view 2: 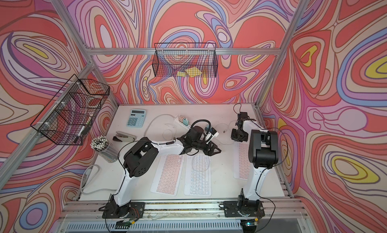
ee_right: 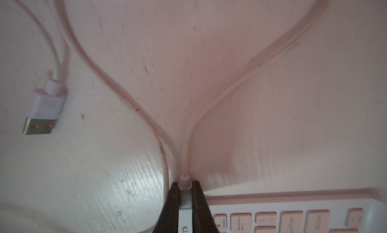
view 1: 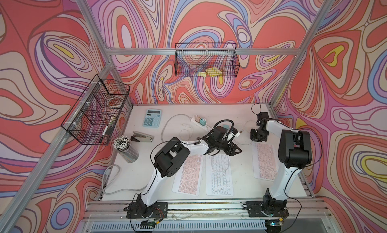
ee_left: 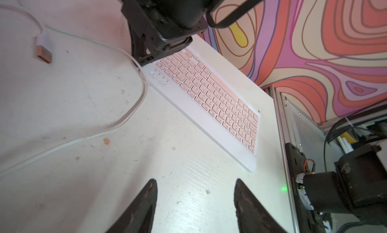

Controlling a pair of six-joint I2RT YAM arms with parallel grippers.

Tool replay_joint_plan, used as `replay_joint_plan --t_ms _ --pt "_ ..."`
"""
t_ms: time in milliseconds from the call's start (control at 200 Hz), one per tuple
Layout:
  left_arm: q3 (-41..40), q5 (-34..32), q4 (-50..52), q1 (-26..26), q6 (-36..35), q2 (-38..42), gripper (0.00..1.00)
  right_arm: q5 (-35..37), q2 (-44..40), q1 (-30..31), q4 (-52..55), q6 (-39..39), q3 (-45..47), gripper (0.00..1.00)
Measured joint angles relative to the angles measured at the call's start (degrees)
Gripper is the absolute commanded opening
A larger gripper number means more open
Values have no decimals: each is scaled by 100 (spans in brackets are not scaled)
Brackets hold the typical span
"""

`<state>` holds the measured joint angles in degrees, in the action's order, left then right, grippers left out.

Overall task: Unplug the wireless keyboard
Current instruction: Move the keyboard to the center of the board.

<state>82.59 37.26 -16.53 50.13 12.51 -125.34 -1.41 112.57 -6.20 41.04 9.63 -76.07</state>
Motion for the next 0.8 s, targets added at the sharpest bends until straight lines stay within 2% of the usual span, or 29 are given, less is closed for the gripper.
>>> replay_joint_plan --t_ms 300,611,796 --pt "166 -723 144 876 -1580 -33 62 -297 -352 28 -315 175 538 7" --pt "2192 -1333 1346 1497 -2691 -973 58 -560 -551 35 -544 275 848 7" --pt "2691 -1637 2188 1641 -3080 -1379 57 -669 -632 48 -702 315 1001 7"
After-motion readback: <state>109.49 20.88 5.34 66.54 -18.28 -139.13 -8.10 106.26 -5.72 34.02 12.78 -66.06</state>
